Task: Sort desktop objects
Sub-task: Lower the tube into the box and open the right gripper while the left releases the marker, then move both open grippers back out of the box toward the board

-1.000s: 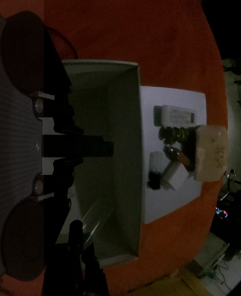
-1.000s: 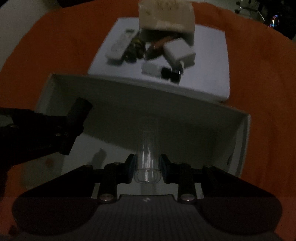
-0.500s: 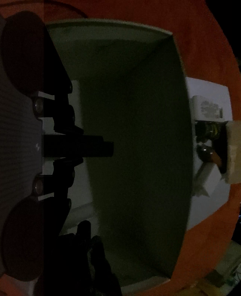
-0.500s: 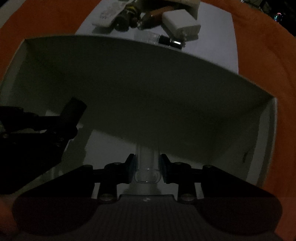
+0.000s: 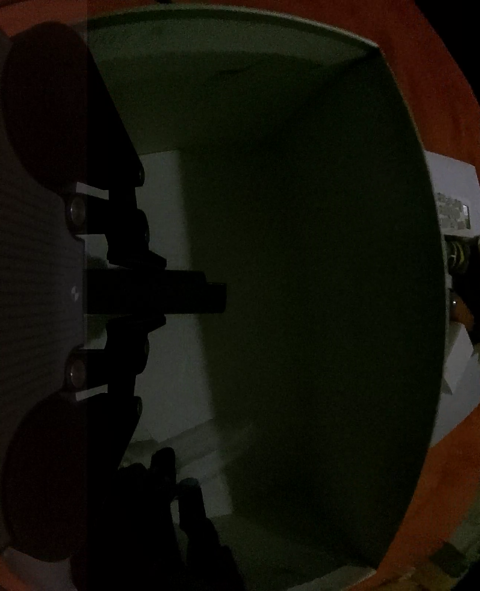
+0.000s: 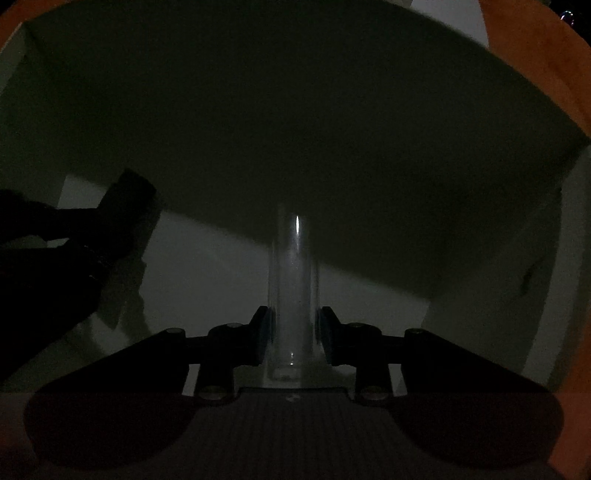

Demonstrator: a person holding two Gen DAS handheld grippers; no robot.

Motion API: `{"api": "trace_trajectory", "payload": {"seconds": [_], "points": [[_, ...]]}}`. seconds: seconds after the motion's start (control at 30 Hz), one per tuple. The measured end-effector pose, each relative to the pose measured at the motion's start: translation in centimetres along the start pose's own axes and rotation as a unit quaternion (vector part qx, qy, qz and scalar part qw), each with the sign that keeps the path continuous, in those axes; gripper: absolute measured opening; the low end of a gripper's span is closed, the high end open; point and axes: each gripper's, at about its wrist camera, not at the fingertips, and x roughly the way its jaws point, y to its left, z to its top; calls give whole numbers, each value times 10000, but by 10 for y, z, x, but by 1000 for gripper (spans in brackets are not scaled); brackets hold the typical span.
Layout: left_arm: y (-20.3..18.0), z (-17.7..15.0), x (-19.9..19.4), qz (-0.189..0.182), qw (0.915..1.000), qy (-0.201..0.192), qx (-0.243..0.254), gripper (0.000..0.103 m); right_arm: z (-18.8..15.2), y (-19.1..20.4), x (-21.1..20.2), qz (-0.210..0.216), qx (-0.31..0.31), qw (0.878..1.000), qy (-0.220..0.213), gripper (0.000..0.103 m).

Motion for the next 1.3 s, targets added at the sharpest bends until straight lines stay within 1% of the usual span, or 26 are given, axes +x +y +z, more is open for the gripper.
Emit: {"api": "trace_trajectory", "payload": {"seconds": [0.3, 0.53, 0.7, 0.77, 0.93, 1.0, 1.03, 1.07, 1.13, 1.2, 1.27, 1.3], "points": [[-2, -7, 11, 96, 9999, 111, 61, 21, -2, 0, 8, -78, -44, 9999, 124, 32], [0, -7, 17, 139, 9997, 206, 63, 21, -5, 2, 10, -171, -124, 9997, 157, 32], [1, -7, 18, 160, 9996, 235, 87, 21, -4, 0, 7, -157, -72, 9997, 190, 33], [3, -5, 18, 159, 9994, 281, 77, 24, -3, -2, 6, -132, -31, 9997, 205, 33], [8, -5, 18, 168, 9994, 308, 19, 25, -3, -6, 6, -97, 28, 9997, 238, 36], [9, -6, 18, 151, 9993, 340, -8, 30, -3, -8, 7, -76, 47, 9996, 256, 37], [10, -5, 16, 129, 9993, 355, -47, 37, 0, -10, 6, -64, 54, 9996, 288, 37], [10, -5, 13, 103, 9992, 367, -91, 48, 3, -11, 5, -51, 61, 9995, 319, 39], [2, 2, 5, 55, 9994, 325, -114, 59, 6, -14, 1, -8, 98, 9993, 348, 44], [-1, 6, -6, -27, 9998, 207, 24, 59, 6, -14, -8, 62, 118, 9994, 314, 52], [-4, 9, -19, -71, 9998, 85, 175, 59, 6, -18, -22, 123, 118, 9996, 243, 54], [-2, 11, -26, -114, 9998, 34, 148, 60, 6, -19, -29, 132, 143, 9996, 184, 54]]}}
